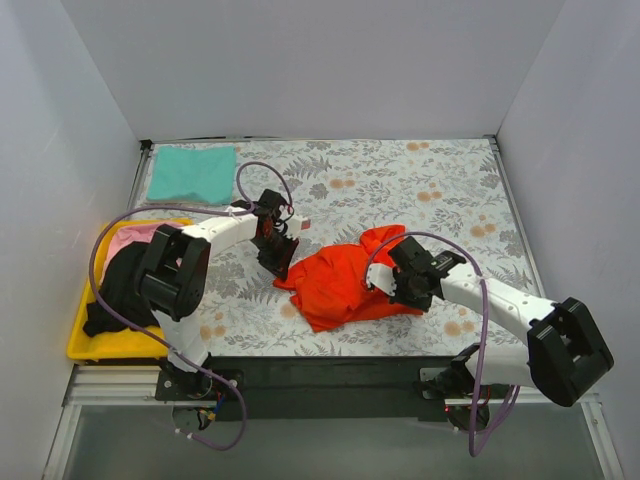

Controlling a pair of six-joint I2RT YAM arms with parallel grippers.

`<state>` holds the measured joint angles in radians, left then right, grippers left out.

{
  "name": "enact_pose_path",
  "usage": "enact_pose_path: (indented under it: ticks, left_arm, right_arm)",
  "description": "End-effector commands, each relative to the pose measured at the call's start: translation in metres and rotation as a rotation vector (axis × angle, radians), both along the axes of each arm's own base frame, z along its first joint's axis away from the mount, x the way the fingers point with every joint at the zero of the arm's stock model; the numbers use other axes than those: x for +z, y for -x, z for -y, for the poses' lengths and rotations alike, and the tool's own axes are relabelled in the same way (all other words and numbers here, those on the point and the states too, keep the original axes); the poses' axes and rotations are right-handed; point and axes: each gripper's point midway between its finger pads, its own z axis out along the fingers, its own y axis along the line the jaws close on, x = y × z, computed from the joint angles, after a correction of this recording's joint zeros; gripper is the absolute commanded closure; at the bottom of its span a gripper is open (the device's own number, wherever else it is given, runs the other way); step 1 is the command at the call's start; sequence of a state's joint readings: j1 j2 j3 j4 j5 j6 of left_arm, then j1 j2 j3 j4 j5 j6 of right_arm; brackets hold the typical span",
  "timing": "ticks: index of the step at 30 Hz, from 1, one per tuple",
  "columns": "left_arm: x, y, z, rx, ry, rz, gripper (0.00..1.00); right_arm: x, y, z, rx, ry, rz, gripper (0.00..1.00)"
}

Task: Fold and stack the t-shirts
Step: Flatten the tshirt out

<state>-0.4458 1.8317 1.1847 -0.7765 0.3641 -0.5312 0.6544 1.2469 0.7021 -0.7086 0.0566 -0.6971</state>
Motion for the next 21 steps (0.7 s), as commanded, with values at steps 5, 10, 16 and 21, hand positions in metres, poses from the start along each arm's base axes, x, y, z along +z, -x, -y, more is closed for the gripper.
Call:
enact_pose_path:
  ticks: [5, 10, 16, 21]
  left_arm:
    - [0.029, -0.031, -0.080, 0.163, -0.079, 0.114, 1.00]
    - [0.054, -0.059, -0.169, 0.271, -0.215, 0.225, 1.00]
    - [0.056, -0.089, -0.196, 0.330, -0.329, 0.299, 1.00]
    - [0.055, -0.107, -0.201, 0.382, -0.326, 0.308, 1.00]
  right_arm:
    - [0.004, 0.002, 0.021, 0.013, 0.047, 0.030, 0.99]
    - [0.010, 0.002, 0.034, 0.033, 0.063, 0.052, 0.99]
    - [0.005, 0.022, 0.050, 0.074, 0.105, -0.002, 0.99]
    - [0.013, 0.051, 0.056, 0.148, 0.082, -0.069, 0.99]
